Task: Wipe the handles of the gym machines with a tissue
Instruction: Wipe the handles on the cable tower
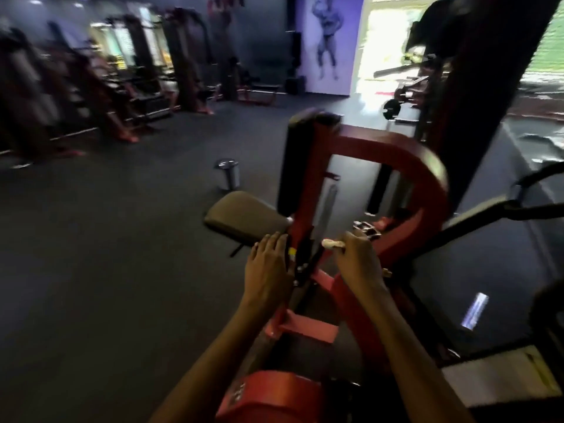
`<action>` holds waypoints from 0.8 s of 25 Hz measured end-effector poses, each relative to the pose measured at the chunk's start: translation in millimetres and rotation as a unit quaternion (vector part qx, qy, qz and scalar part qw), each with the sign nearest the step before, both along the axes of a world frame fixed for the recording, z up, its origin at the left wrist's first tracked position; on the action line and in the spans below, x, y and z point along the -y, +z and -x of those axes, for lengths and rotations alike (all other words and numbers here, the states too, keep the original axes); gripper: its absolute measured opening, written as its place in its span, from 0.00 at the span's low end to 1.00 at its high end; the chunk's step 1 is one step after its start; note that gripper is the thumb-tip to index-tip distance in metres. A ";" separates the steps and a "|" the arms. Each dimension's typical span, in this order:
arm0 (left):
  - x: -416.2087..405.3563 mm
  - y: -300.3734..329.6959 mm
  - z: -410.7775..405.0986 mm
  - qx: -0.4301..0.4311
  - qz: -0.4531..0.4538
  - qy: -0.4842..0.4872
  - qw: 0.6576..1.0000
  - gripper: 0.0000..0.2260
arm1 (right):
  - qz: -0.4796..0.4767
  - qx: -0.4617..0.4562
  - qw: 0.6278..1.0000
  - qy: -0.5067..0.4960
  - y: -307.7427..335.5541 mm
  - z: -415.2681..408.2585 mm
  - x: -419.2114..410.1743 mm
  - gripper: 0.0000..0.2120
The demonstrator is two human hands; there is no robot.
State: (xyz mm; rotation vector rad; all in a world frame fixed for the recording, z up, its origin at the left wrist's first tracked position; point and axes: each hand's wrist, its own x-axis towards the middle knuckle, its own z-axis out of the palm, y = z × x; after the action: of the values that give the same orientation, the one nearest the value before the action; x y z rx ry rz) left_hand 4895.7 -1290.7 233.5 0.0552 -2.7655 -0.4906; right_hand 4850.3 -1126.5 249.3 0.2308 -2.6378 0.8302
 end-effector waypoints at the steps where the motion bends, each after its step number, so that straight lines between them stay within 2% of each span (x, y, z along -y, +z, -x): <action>1: 21.9 -0.9 -14.6 0.000 0.004 0.030 1.000 0.23 | 0.005 0.002 0.999 0.035 -2.4 -2.4 28.0 0.06; 8: 176.9 -4.0 -85.5 0.000 -0.015 0.219 0.976 0.23 | -0.020 0.022 0.971 0.236 -13.2 -33.8 229.9 0.08; 11: 248.4 -6.3 -102.5 0.002 -0.009 0.269 0.963 0.23 | -0.032 0.016 0.955 0.295 -8.9 -43.3 314.6 0.08; 16: 409.7 -2.5 -108.0 0.011 0.001 0.332 0.943 0.23 | -0.003 0.010 0.941 0.338 -7.9 -37.6 484.2 0.08; 20: 525.4 0.2 -94.4 0.028 0.016 0.364 0.931 0.22 | -0.017 0.015 0.937 0.350 -2.1 -16.3 601.1 0.08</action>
State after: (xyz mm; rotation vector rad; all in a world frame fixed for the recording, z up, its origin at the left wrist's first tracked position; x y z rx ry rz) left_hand 4990.1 -1816.2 233.7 1.0494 -2.5412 -0.2371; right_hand 4866.6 -1727.5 247.2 1.2229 -2.5987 0.9877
